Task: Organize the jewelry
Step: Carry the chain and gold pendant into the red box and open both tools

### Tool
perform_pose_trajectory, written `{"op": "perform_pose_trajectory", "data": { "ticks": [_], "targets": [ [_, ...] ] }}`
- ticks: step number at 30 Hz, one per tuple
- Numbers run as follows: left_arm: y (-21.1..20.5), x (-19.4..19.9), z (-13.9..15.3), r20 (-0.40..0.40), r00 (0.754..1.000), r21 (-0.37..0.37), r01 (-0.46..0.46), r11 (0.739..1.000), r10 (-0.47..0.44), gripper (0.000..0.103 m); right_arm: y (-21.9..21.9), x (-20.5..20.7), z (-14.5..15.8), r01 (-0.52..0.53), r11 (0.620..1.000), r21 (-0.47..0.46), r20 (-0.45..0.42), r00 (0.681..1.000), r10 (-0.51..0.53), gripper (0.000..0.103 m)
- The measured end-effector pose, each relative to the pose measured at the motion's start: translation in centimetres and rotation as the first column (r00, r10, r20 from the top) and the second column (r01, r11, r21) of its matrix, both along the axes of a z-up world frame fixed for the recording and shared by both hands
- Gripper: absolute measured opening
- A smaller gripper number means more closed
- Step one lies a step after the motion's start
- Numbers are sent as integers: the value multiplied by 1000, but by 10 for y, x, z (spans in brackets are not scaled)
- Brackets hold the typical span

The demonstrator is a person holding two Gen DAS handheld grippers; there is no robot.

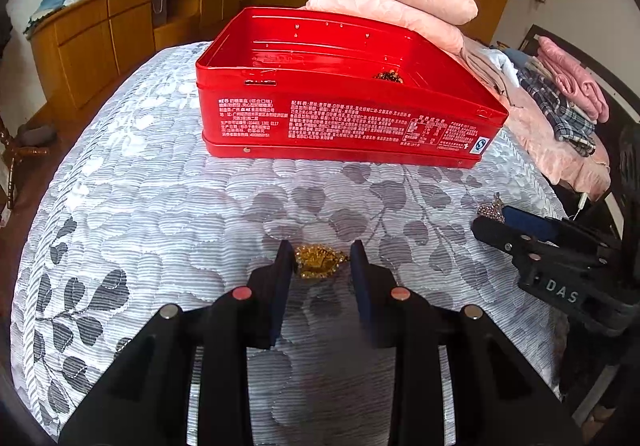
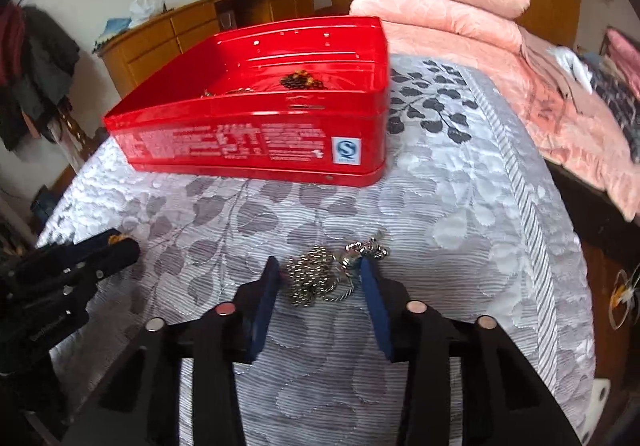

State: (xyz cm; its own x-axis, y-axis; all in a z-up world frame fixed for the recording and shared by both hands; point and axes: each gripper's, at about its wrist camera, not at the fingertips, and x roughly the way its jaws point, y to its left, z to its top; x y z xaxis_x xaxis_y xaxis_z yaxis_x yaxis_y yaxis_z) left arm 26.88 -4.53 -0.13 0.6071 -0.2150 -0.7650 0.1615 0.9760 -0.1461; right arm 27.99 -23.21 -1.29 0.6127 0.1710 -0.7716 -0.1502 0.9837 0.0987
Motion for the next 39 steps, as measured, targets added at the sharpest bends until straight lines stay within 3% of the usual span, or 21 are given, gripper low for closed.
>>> {"op": "perform_pose_trajectory", "data": {
  "ticks": [2,10,23,39],
  "targets": [
    [0,0,0,-1,1000,0,-1,1000,1,28,5,-2,0,-19,1000,-9,5,1000,19,26],
    [-1,2,0,0,1000,-8,-5,1000,5,29,4,-9,5,-24,1000,13,23,999,24,17],
    [0,-2,18,54,999,-11,-6,1000,6,29,18,-31,43,-81,996,32,125,989,77,16],
    [0,25,55,126,992,4,-16,1000,16,29,29,-4,73,-97,994,44,170,981,89,16]
  ]
}}
